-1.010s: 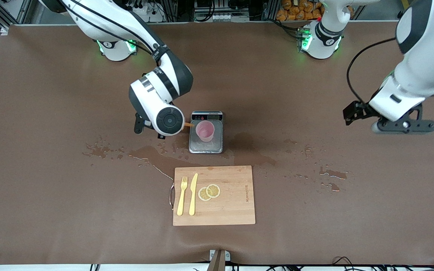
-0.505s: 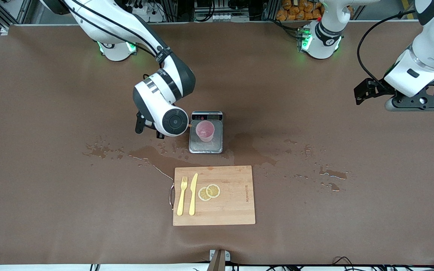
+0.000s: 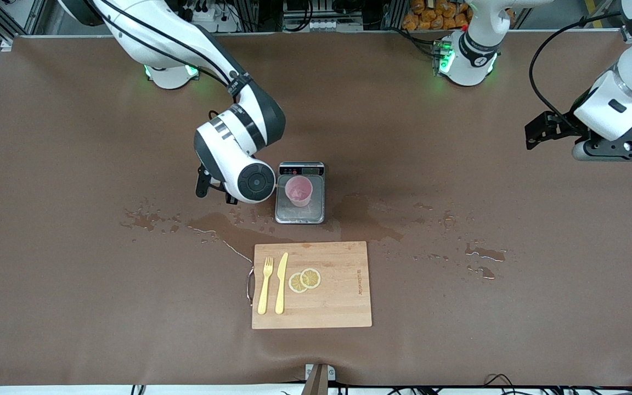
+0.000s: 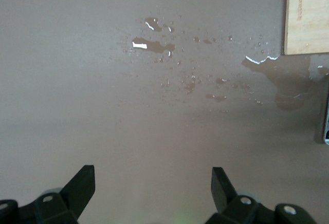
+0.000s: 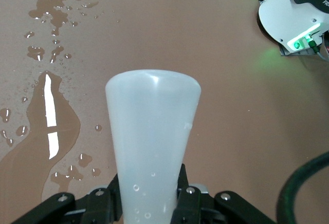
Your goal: Add sauce to pink cup with both arms
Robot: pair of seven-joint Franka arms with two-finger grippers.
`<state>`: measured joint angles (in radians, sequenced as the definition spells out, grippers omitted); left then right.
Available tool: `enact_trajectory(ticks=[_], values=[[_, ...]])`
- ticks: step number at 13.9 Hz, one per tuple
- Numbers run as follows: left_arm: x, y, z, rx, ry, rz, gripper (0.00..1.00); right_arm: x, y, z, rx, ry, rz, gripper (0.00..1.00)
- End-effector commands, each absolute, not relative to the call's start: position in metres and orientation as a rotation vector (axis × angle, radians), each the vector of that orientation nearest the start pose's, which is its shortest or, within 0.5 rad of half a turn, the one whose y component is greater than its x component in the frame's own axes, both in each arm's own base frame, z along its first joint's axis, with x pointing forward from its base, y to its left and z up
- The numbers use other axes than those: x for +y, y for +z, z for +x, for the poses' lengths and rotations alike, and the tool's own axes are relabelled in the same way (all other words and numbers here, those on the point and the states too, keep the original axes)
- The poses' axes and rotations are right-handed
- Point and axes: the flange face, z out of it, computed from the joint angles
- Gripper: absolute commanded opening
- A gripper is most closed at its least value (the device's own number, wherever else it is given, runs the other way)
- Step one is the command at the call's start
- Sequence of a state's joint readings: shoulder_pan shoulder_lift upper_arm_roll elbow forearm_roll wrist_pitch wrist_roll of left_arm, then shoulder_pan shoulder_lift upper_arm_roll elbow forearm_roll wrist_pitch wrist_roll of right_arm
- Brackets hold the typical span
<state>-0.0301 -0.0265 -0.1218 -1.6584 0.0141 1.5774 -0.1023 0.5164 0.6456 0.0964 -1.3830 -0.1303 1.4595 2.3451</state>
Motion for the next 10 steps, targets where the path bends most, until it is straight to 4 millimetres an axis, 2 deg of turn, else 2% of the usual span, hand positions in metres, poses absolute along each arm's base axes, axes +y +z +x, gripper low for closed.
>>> enact_trajectory(ticks=[1,3,5,7,10], values=[[-0.059,0.610,0.531,0.003,0.116,-3.149,1.00,0.358,0.309,0.552,-1.944,0.066,1.671,0.22],[-0.045,0.613,0.532,-0.051,0.116,-3.193,1.00,0.356,0.310,0.554,-1.944,0.062,1.674,0.22],[-0.045,0.617,0.531,-0.055,0.101,-3.194,1.00,0.343,0.315,0.562,-1.957,0.036,1.671,0.22],[-0.050,0.618,0.530,-0.048,0.099,-3.194,1.00,0.322,0.323,0.575,-1.955,-0.025,1.697,0.25],[-0.055,0.620,0.528,-0.011,0.091,-3.191,1.00,0.280,0.350,0.596,-1.971,-0.226,1.774,0.28]])
